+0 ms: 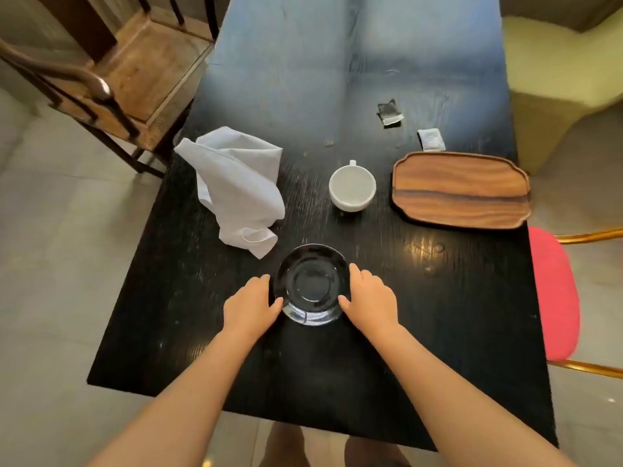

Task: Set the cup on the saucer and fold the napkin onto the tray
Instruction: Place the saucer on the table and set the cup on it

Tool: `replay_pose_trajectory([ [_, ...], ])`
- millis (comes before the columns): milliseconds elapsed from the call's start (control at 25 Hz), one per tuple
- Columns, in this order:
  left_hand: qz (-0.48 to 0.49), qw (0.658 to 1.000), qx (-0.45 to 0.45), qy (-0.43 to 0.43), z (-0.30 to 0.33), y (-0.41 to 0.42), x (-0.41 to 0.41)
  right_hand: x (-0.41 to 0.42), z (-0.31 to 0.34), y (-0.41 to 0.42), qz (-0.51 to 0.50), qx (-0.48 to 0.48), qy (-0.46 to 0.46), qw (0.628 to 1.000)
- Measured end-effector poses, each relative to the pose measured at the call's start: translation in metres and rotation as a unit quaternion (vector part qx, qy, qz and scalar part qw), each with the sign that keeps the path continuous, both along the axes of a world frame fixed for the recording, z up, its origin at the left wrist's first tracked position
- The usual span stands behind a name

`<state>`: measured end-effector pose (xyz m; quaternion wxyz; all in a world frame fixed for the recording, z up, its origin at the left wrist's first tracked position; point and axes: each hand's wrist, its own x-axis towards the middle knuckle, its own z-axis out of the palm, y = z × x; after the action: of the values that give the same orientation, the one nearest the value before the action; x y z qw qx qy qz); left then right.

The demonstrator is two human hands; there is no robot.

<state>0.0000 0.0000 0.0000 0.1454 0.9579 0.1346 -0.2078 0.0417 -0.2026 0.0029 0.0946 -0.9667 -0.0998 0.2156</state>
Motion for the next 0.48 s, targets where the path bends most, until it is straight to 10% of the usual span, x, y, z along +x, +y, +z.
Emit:
replay_pose_trajectory([
  [480, 0.237, 0.916, -0.317, -0.060, -0.009, -0.079, 0.016, 0.009, -0.009, -0.081, -0.275, 0.290, 0.070, 0.914],
])
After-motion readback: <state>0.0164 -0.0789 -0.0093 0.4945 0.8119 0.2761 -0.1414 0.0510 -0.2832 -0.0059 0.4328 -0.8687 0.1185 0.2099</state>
